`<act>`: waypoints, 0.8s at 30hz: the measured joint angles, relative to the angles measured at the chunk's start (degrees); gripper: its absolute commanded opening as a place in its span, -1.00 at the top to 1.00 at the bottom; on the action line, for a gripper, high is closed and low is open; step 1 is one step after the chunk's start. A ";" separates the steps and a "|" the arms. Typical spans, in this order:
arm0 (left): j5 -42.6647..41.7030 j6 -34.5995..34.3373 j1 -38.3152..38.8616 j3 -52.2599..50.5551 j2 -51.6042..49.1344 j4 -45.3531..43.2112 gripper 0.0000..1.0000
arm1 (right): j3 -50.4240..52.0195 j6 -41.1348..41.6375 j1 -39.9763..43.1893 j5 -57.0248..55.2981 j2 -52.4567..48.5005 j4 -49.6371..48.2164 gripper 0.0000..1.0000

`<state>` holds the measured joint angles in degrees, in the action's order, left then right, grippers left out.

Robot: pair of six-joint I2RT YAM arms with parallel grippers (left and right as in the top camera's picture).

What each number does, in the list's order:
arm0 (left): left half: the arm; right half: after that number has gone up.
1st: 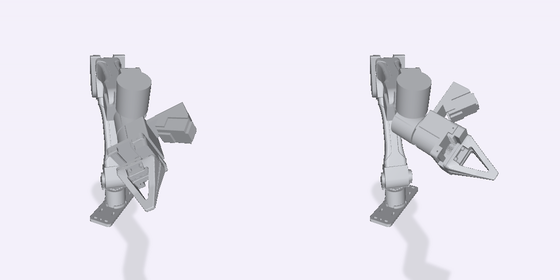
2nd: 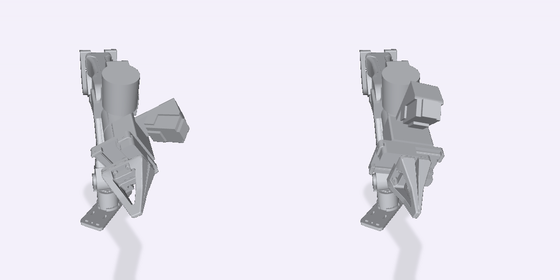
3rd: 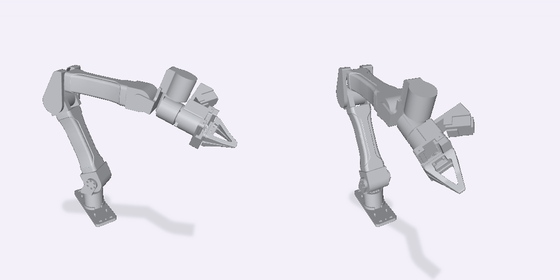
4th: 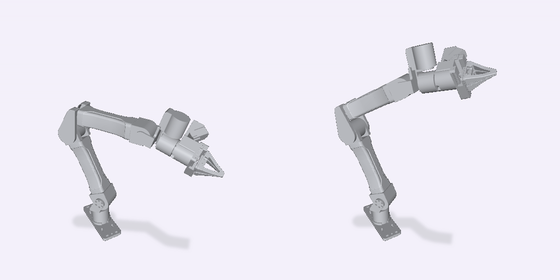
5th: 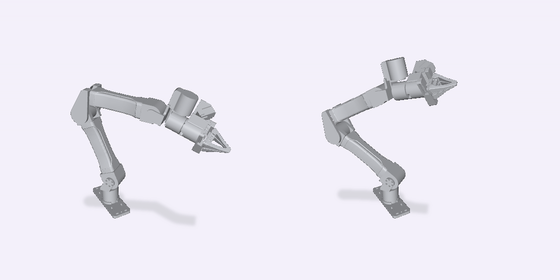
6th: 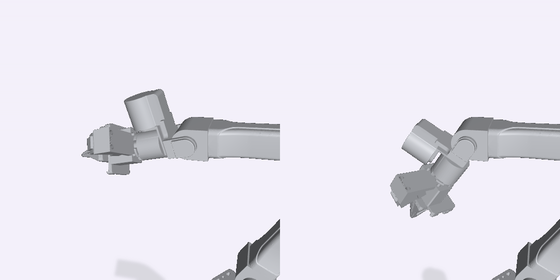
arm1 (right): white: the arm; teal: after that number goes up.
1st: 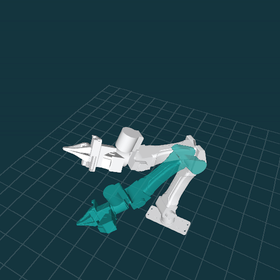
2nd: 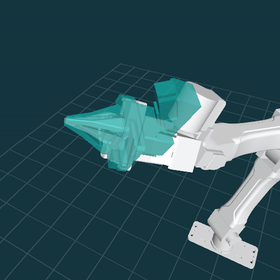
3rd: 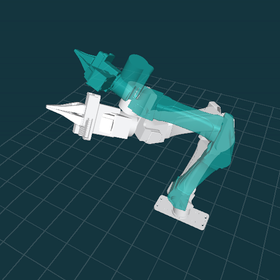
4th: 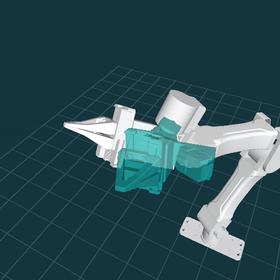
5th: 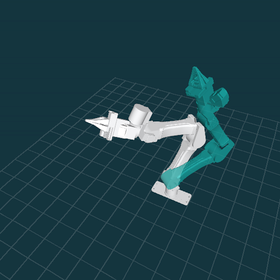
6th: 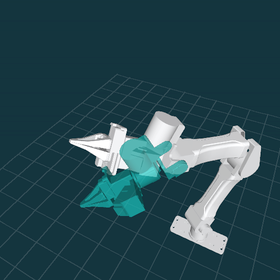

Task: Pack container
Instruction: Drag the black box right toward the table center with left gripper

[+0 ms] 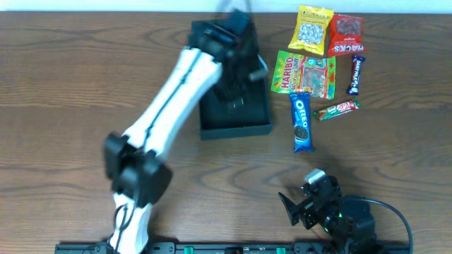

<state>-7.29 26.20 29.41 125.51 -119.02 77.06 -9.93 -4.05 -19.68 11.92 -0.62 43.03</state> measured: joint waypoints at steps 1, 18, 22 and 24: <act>0.68 -3.72 -1.14 0.44 1.31 0.07 -0.90 | 0.00 0.00 0.00 0.00 0.00 0.02 -0.99; 0.94 -38.49 -12.70 -7.69 -10.03 -0.79 -0.91 | 0.00 0.00 0.00 0.00 0.00 0.02 -0.98; 0.39 -38.93 -12.41 -7.80 -12.68 -0.90 -0.59 | 0.00 0.00 0.00 0.00 0.00 0.02 -0.98; 0.20 -39.54 -12.37 -7.93 -14.16 -1.33 -0.01 | 0.00 0.00 0.00 -0.02 0.00 0.02 -0.99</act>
<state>-7.09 -13.34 17.04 117.58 -133.19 75.72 -9.93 -4.05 -19.68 11.90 -0.62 43.05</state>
